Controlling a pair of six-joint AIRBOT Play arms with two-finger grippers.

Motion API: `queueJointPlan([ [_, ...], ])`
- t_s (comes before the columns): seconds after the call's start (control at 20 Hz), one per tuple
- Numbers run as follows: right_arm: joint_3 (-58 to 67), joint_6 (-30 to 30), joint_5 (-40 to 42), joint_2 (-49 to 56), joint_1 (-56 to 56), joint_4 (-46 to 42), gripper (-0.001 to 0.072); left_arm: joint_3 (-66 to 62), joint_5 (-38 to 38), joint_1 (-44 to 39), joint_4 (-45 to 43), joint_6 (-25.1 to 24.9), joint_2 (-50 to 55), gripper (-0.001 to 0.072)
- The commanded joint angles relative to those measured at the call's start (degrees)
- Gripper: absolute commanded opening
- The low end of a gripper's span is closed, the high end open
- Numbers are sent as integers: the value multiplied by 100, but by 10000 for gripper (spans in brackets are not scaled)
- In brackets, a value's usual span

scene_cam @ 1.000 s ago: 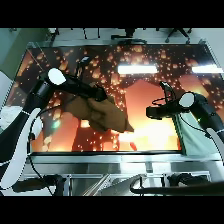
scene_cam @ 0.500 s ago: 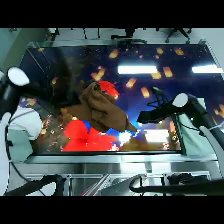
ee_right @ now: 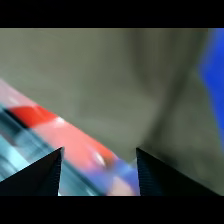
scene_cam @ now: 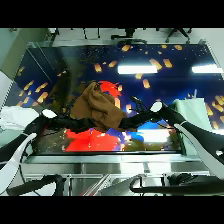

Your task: Fold the shirts.

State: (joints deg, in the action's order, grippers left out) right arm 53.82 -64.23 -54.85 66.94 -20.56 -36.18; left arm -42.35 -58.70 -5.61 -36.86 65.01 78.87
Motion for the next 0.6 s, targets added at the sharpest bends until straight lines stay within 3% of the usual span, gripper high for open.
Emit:
queueJointPlan([
  [0.0, -2, 903, 234, 393, -61, 1305, 504, -127, 413, -295, 793, -614, 667, 644],
  [0.05, 0, 898, 317, 448, -61, 1338, 504, -291, 402, -319, 796, -612, 837, 530],
  [0.1, 0, 898, 369, 485, -61, 1335, 504, -472, 337, -317, 798, -610, 1027, 474],
  [0.3, 13, 901, 354, 494, 55, 1307, 504, -968, -144, -258, 796, -603, 1495, 472],
  [0.35, 13, 901, 293, 437, 160, 1307, 504, -1012, -223, -260, 796, -603, 1532, 429],
  [0.4, 17, 901, 181, 343, 323, 1307, 504, -1008, -243, -256, 787, -627, 1532, 138],
  [0.45, 15, 901, 114, 225, 509, 1279, 504, -1008, -280, -256, 791, -737, 1532, 17],
  [0.55, 15, 896, 42, 35, 824, 1058, 504, -1008, -361, -258, 796, -734, 1530, 16],
])
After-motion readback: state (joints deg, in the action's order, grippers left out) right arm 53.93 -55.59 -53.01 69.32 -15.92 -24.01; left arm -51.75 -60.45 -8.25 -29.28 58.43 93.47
